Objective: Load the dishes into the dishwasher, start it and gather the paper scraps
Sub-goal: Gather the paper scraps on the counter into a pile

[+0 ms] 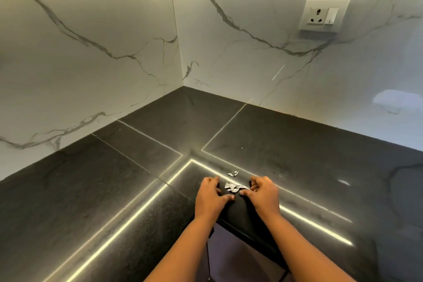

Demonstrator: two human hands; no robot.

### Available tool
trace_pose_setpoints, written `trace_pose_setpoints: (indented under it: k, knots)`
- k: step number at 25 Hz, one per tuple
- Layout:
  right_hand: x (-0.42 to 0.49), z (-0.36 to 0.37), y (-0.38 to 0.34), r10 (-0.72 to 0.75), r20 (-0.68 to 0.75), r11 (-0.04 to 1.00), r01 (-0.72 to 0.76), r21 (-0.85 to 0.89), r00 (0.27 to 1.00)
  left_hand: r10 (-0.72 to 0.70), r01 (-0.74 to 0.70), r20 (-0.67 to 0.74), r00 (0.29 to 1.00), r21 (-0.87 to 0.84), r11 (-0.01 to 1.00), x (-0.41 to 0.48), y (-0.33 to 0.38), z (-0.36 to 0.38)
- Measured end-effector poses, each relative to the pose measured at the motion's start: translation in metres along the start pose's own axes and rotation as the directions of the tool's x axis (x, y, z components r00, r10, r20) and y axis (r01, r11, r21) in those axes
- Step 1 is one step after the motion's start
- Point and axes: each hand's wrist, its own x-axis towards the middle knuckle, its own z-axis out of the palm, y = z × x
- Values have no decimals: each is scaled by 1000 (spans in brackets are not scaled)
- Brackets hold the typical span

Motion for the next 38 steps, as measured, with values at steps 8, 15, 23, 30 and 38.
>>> trace_pose_setpoints:
  k: [8,15,23,30,38]
  knots:
    - [29,20,-1,-222,20,974,221,43,975,131,-132,12,991,75,988,52,-3,-1]
    - [32,28,-9,-360,262,925,379,-24,896,240,-243,-46,970,-56,969,66,-15,4]
    - [37,28,-4,-192,-135,975,205,88,972,238,-251,-90,967,-171,953,69,-19,3]
    - [48,17,6,81,173,933,-136,334,982,174,-186,-78,982,-213,959,70,-32,-3]
    - [38,33,-2,-253,140,967,256,2,957,-393,110,-210,895,-751,652,-34,1,7]
